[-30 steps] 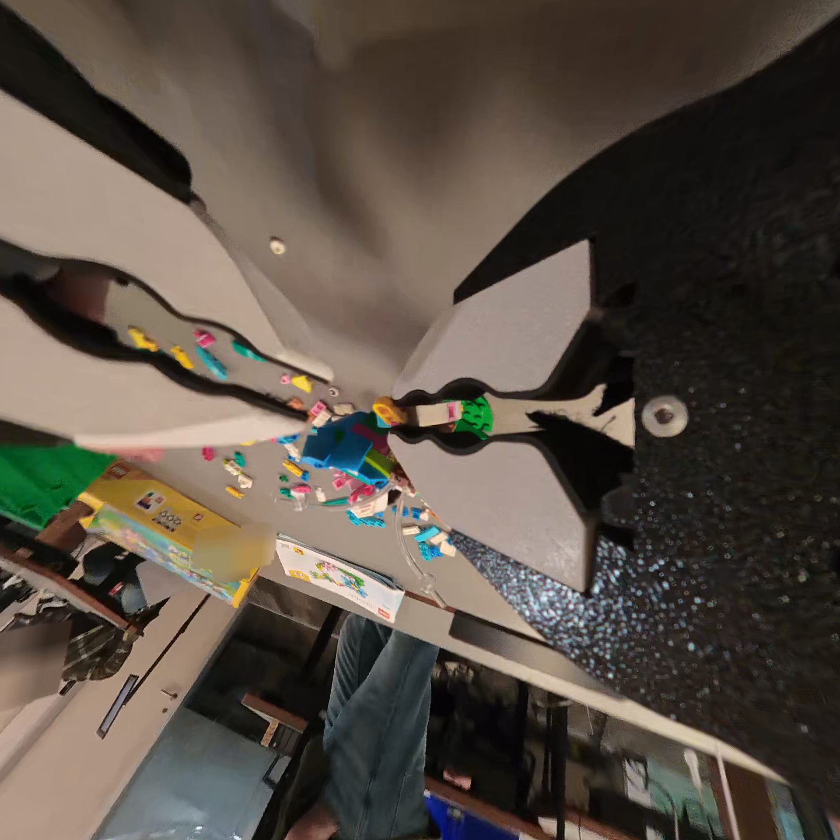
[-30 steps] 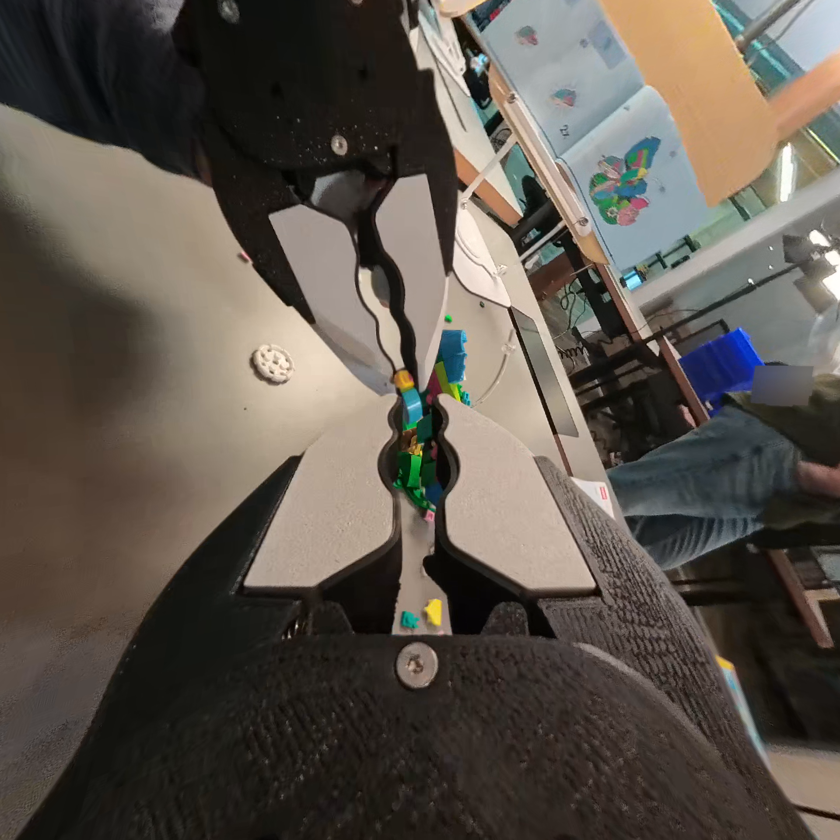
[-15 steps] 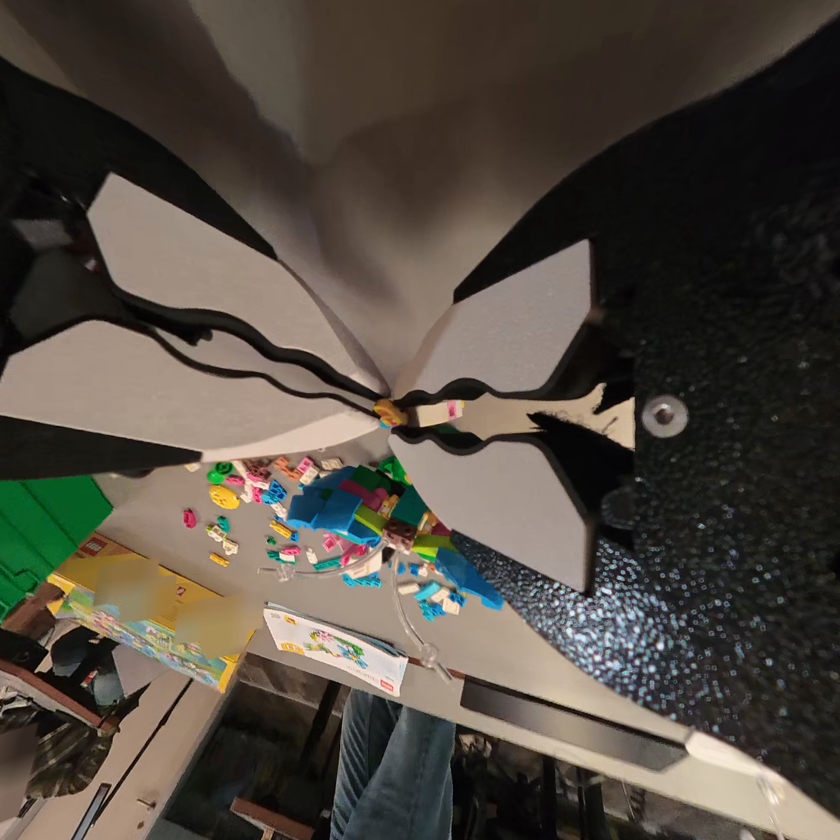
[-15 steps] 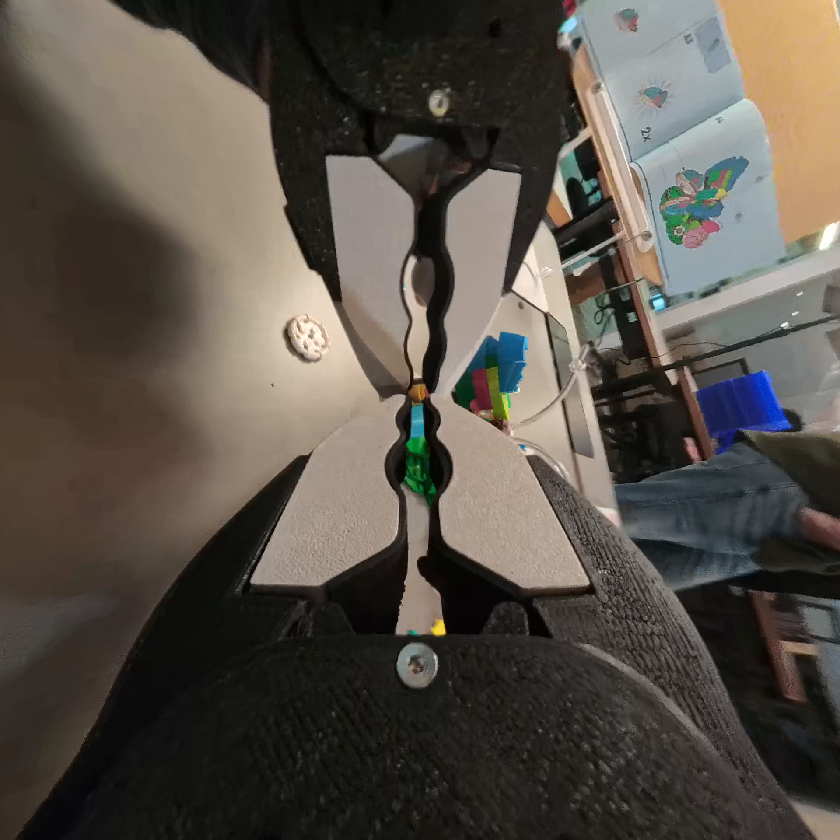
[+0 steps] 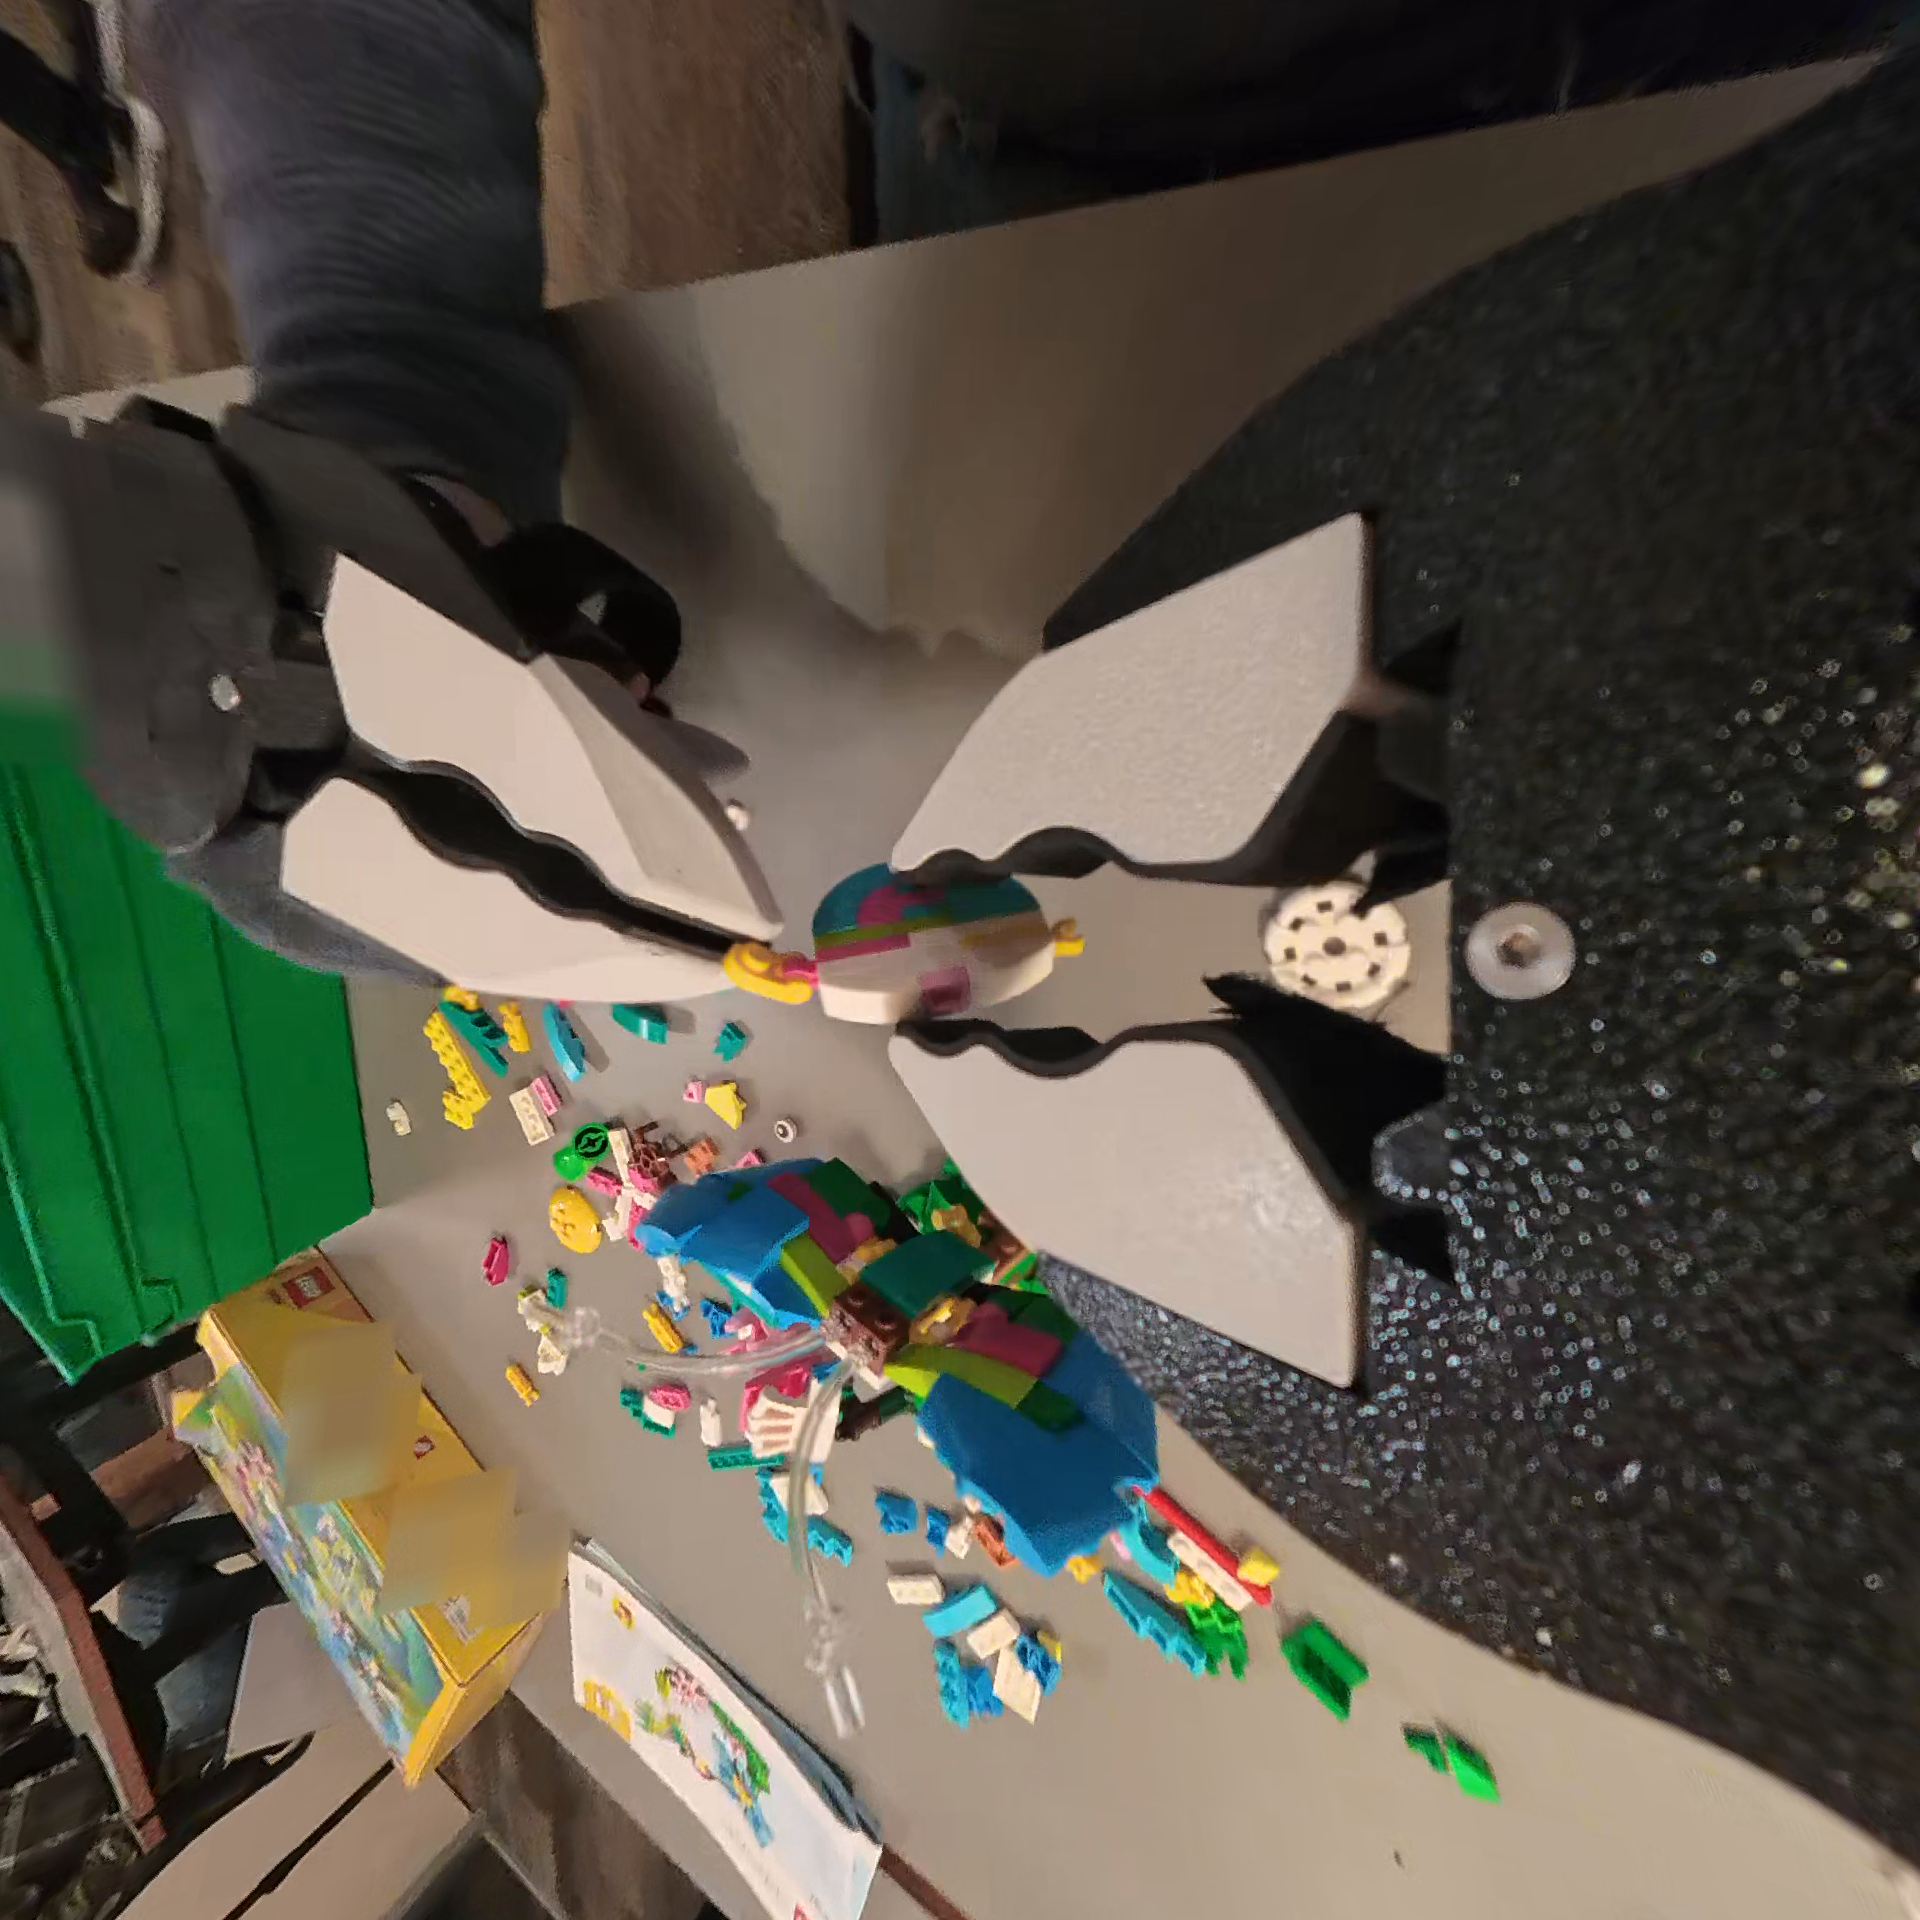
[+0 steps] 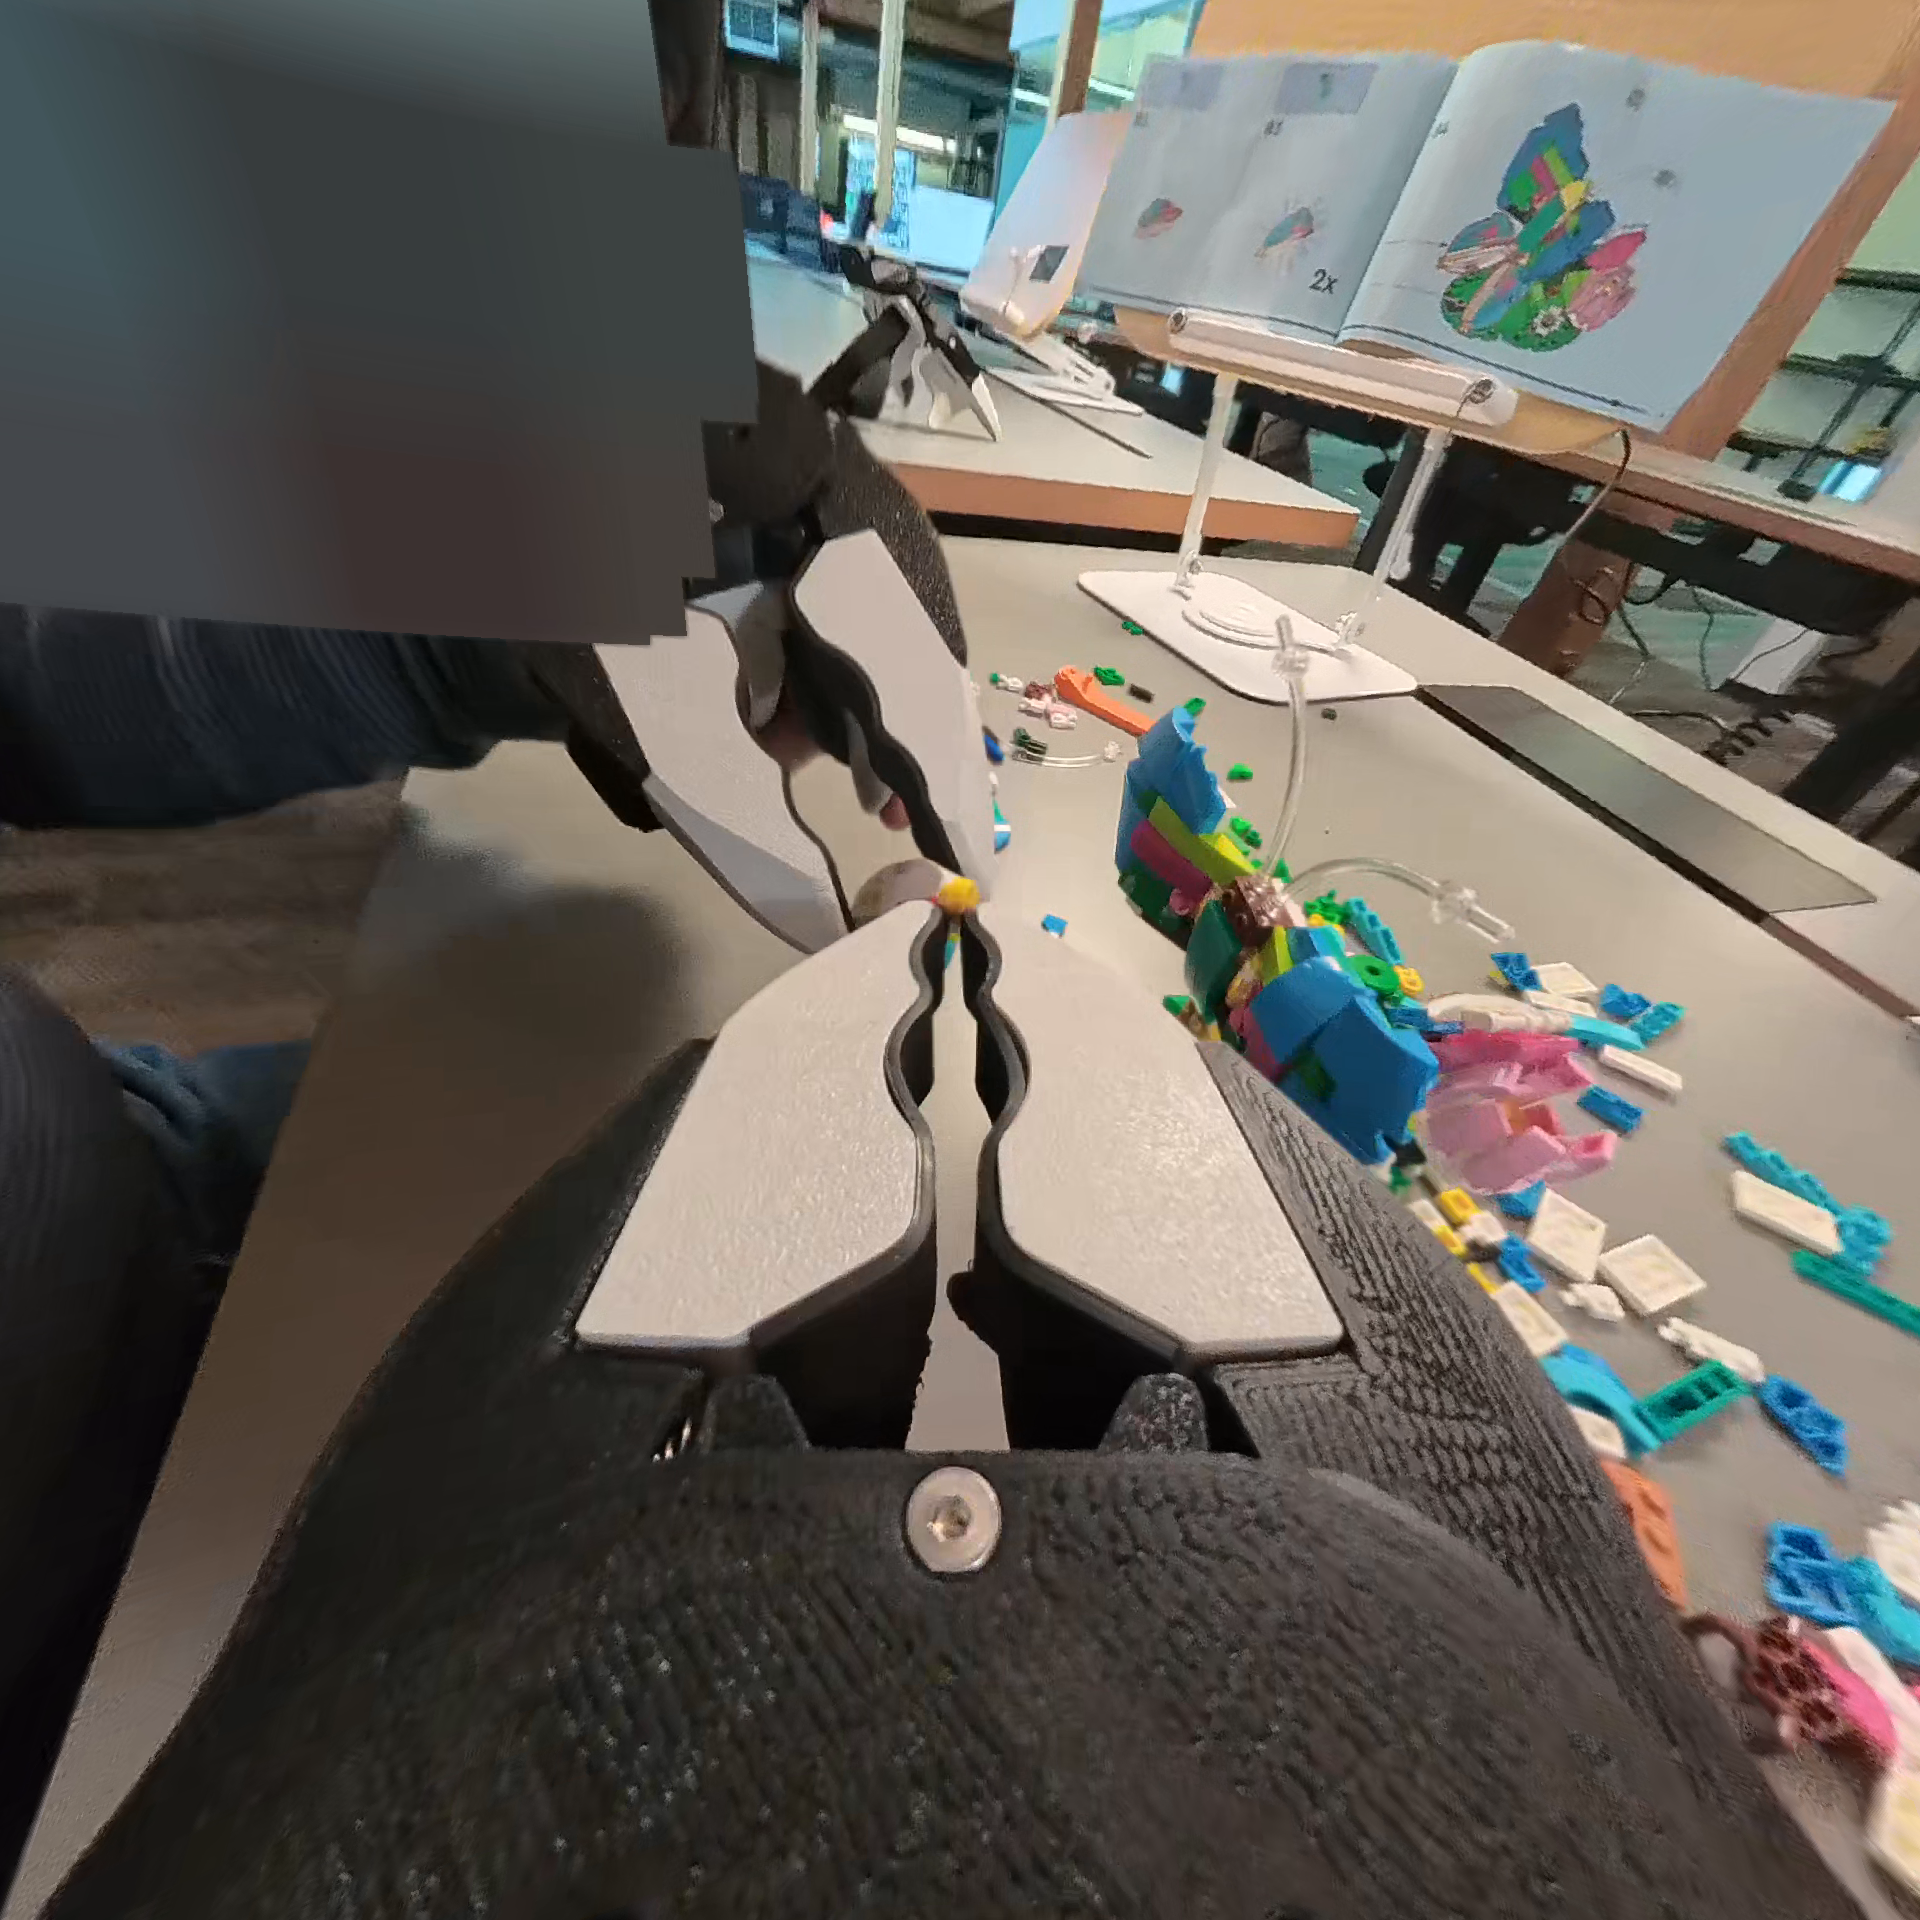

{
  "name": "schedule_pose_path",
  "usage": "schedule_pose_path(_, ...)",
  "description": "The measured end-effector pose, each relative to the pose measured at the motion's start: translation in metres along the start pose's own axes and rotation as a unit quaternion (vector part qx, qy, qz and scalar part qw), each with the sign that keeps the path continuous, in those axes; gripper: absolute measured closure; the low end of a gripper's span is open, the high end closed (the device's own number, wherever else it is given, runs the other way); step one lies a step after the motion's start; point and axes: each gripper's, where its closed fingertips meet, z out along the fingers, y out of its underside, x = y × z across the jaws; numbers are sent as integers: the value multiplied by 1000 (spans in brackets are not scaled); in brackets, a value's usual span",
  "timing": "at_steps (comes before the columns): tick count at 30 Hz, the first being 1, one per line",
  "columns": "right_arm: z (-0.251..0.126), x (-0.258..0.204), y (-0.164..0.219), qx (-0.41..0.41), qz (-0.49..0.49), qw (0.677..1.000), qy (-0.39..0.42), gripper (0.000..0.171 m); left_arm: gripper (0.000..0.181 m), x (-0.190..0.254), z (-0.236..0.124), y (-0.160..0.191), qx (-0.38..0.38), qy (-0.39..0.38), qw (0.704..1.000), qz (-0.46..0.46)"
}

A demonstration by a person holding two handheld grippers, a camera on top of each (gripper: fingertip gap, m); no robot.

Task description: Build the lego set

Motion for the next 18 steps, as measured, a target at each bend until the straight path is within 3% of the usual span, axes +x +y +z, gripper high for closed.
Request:
schedule_pose_path(1,-1,0,0,7,8,1000,-1,170,157,0,1,0,9,2,1000,-11)
schedule_pose_path(8,-3,-1,3,13,8,1000,-3,170,168,1,2,0,48,19,997,-65)
schedule_pose_path(18,3,4,8,4,3,1000,14,171,173,-15,2,23,-16,-58,997,-51)
